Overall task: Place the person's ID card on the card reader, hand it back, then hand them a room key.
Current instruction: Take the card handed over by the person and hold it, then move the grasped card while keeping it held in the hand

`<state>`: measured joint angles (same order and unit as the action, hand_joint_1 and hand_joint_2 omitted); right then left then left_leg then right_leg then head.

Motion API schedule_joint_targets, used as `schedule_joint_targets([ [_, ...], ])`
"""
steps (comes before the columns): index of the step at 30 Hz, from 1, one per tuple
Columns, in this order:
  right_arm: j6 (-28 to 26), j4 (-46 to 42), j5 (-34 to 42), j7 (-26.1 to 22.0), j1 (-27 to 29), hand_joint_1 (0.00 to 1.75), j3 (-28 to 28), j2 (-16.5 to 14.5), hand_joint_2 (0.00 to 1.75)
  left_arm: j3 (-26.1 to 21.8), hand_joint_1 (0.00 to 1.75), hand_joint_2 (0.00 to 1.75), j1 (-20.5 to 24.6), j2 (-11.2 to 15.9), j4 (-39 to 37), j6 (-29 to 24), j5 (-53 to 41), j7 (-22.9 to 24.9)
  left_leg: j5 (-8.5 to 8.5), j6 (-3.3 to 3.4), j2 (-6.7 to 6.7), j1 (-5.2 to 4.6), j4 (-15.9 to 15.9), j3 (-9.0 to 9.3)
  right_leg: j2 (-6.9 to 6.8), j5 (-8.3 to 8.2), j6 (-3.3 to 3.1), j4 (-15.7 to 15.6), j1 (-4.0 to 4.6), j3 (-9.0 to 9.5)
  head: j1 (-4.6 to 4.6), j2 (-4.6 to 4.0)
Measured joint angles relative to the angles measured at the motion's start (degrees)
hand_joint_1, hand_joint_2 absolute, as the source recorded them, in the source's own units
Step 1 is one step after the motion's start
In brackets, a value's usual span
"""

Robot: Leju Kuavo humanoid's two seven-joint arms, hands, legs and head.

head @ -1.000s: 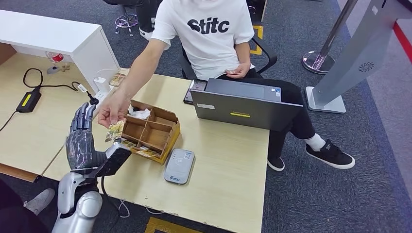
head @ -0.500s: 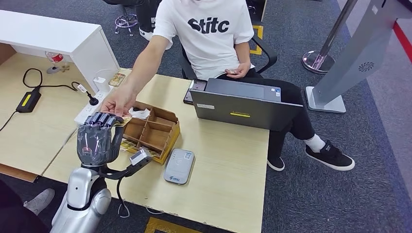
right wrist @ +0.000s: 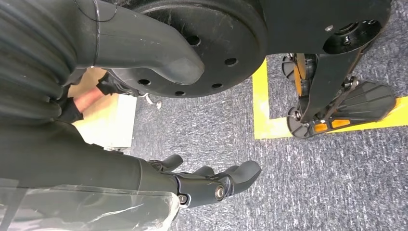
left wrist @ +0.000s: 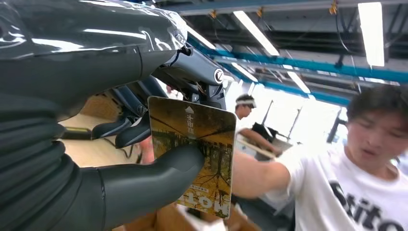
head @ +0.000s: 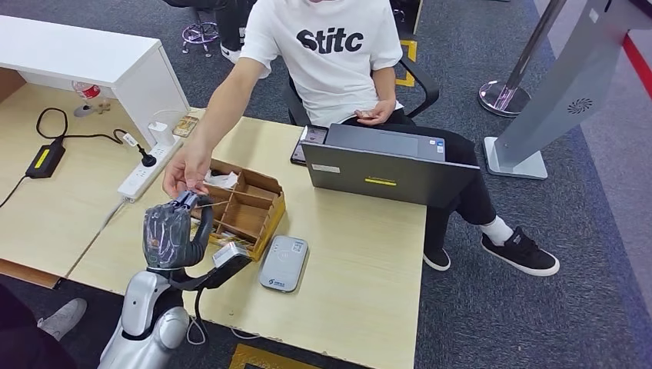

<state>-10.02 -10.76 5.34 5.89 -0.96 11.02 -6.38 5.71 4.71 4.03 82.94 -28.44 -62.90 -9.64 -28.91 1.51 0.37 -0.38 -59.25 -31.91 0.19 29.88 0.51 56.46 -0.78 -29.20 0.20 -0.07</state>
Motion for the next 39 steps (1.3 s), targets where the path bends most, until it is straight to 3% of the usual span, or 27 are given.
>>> schedule_joint_targets([
  [14,0.3,0.1,-0.8,0.1,0.0,0.00,0.0,0.0,1.75,3.3,1.75,1.75,-1.4,-2.3,-9.5,4.3,-1.1,-0.8,0.00,0.00,0.00,0.00,0.0,0.00,0.00,0.00,0.00,0.0,0.00,-0.01,-0.01,0.00],
  [21,0.2,0.1,-1.1,0.0,0.0,0.00,0.0,0.0,1.75,5.1,1.75,1.75,-1.5,-3.1,-13.2,-1.1,-3.2,-3.7,0.00,0.00,-0.01,-0.01,0.0,-0.01,-0.02,0.00,0.00,0.0,-0.01,0.00,0.01,0.00],
  [25,0.0,0.1,-1.2,0.0,0.0,0.00,0.0,0.0,1.75,5.9,1.75,1.75,-1.8,-4.0,-13.0,-8.2,-2.3,-6.0,0.00,0.00,-0.01,-0.01,0.0,0.00,-0.02,-0.01,0.01,0.0,-0.01,0.01,0.00,0.00],
  [28,-0.1,0.1,-1.3,0.0,0.0,0.00,0.1,0.0,1.75,5.9,1.75,1.75,-2.4,-4.9,-10.9,-10.7,-1.4,-7.9,0.00,0.00,-0.02,-0.01,0.0,-0.01,-0.03,-0.01,0.01,0.0,-0.01,0.01,0.00,0.00],
  [36,0.0,0.2,-1.6,0.0,0.0,0.00,0.3,0.0,1.75,5.9,1.75,1.75,-2.6,-6.3,-6.3,-10.1,-0.4,-9.8,0.00,0.00,-0.02,-0.01,0.0,0.00,-0.04,-0.01,0.01,0.0,0.00,0.00,0.00,0.00],
  [39,0.2,0.2,-1.7,-0.1,0.0,0.00,0.4,0.0,1.75,6.3,1.75,1.75,-2.5,-6.2,-6.2,-7.0,-1.6,-8.3,0.00,0.00,-0.02,0.00,0.0,0.00,-0.04,0.00,0.01,0.0,0.00,0.00,0.00,0.00],
])
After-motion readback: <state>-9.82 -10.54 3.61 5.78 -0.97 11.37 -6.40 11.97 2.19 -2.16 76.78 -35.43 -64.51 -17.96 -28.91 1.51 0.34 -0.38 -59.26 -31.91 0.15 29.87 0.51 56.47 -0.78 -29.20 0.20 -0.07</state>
